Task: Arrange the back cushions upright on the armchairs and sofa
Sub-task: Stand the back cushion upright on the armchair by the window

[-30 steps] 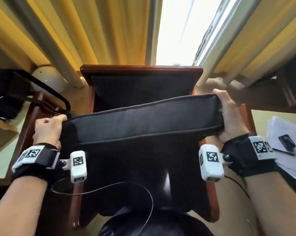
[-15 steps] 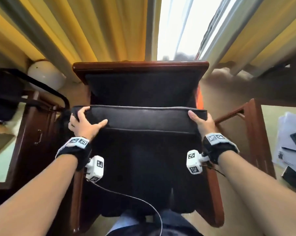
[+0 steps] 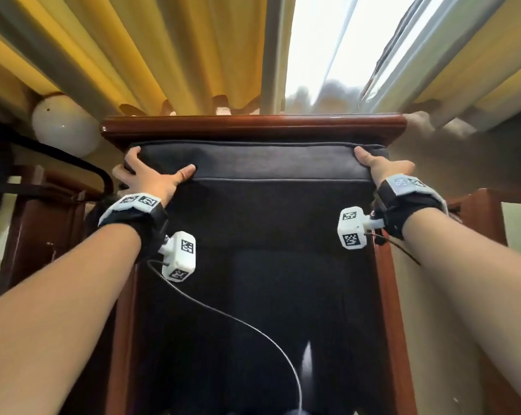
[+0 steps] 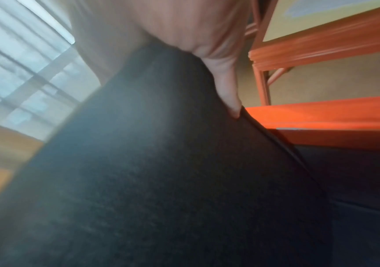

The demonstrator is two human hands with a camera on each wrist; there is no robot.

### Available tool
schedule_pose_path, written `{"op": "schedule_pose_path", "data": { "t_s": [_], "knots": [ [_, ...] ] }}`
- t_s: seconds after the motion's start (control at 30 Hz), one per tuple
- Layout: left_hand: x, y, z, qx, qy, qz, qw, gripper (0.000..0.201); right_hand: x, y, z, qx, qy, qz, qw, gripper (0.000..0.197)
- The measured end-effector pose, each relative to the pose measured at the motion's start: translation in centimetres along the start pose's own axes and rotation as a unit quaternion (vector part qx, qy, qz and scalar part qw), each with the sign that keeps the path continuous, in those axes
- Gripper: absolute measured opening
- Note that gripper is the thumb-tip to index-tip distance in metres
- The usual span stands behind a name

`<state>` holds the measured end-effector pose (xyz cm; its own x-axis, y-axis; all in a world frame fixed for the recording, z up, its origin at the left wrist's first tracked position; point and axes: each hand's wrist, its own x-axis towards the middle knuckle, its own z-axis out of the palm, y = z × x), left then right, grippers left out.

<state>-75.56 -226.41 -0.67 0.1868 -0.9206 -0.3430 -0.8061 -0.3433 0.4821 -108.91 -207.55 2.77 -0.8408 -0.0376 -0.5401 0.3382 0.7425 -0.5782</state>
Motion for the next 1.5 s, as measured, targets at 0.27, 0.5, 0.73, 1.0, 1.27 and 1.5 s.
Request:
{"op": "schedule_pose_path", "data": {
  "t_s": [0.27,0.5,0.73,1.0,1.27,1.5],
  "knots": [
    [-0.4,-0.5,-1.2,-0.011,-0.01,0.011,1.0,0.114,0.5,0.3,0.4,-0.018,-0.003,-0.082,0.996,0.066],
    [-6.5,-9.0,-4.3,-0.099,0.021,0.044,0.994,0.083,-3.3,9.8,-3.2,0.099,-0.047,-0.133,0.985,0.033],
    [-7.9,-14.1,-4.6,-0.114,0.0,-0.158,0.981,0.097,-6.5,17.0,-5.6,0.138,-0.118,0.095,0.979,0.072],
    [-12.6,-17.9,-3.6,-0.142,-0.03,-0.244,0.959,0.079,-7.9,25.4,-5.7,0.145,-0.025,-0.029,0.989,0.036],
    [-14.5,-20.5,-1.9,-0.152,-0.036,-0.293,0.943,0.098,-9.5,27.5,-4.8,0.08,0.01,-0.084,0.993,0.018],
    [-9.6,-22.4,-1.4,-0.232,-0.043,-0.313,0.92,0.114,-8.3,21.8,-5.2,0.056,0.046,-0.069,0.995,0.039]
  ]
}}
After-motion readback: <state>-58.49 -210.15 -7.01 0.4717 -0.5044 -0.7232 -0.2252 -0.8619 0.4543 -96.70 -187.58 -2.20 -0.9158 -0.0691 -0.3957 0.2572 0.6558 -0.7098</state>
